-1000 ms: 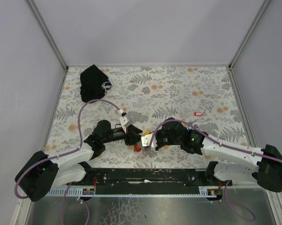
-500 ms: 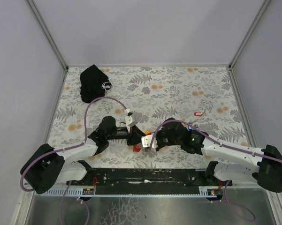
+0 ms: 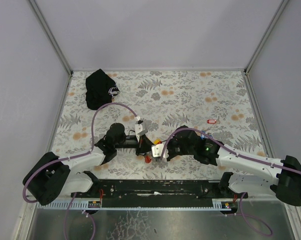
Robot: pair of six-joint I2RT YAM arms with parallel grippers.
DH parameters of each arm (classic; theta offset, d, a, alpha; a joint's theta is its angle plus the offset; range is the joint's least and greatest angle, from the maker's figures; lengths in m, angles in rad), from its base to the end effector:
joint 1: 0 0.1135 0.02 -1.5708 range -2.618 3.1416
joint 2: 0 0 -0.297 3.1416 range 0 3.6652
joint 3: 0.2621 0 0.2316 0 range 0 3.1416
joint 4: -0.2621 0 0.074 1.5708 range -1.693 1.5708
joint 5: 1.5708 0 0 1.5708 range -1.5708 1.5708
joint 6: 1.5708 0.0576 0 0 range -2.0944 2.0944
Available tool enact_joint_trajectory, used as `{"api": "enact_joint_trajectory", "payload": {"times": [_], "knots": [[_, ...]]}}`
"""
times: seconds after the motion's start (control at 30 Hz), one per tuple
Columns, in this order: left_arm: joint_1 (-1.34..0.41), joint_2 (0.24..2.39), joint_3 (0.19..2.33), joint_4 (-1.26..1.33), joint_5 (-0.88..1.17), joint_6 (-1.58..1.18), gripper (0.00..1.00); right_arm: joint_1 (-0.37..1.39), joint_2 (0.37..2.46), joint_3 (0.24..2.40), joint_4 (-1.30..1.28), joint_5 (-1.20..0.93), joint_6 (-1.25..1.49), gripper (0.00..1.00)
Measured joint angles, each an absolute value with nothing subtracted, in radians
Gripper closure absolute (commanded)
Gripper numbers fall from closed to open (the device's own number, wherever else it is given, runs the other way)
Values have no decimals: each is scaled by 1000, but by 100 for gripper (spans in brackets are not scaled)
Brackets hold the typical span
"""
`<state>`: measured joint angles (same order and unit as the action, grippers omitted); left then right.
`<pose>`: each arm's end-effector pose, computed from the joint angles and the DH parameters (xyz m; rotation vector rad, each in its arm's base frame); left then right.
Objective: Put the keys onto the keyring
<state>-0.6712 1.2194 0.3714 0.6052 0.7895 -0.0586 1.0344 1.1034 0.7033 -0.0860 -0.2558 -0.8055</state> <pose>0.1484 -0.1701 0.2367 1.1141 1.5558 -1.2161 0.1052 0.2054 0.2862 -1.7338 1.1199 0.4045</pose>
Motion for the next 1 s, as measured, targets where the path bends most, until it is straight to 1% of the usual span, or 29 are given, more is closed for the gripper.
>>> {"api": "enact_joint_trajectory", "payload": {"times": [0.17,0.3,0.53,0.73,1.0], "knots": [[-671,1203,364,610,752,-81,100,1034,1098,703,-87,-252,-805,100],[-673,1140,331,637,674,-143,100,1034,1079,699,-75,-246,-797,100],[-685,1065,240,749,512,-319,100,1034,1067,643,40,-245,-754,100],[-713,1071,165,897,398,-449,100,1034,1068,587,150,-253,-700,100],[-771,1153,97,1084,231,-557,100,1039,1111,530,280,-244,-648,100]]}}
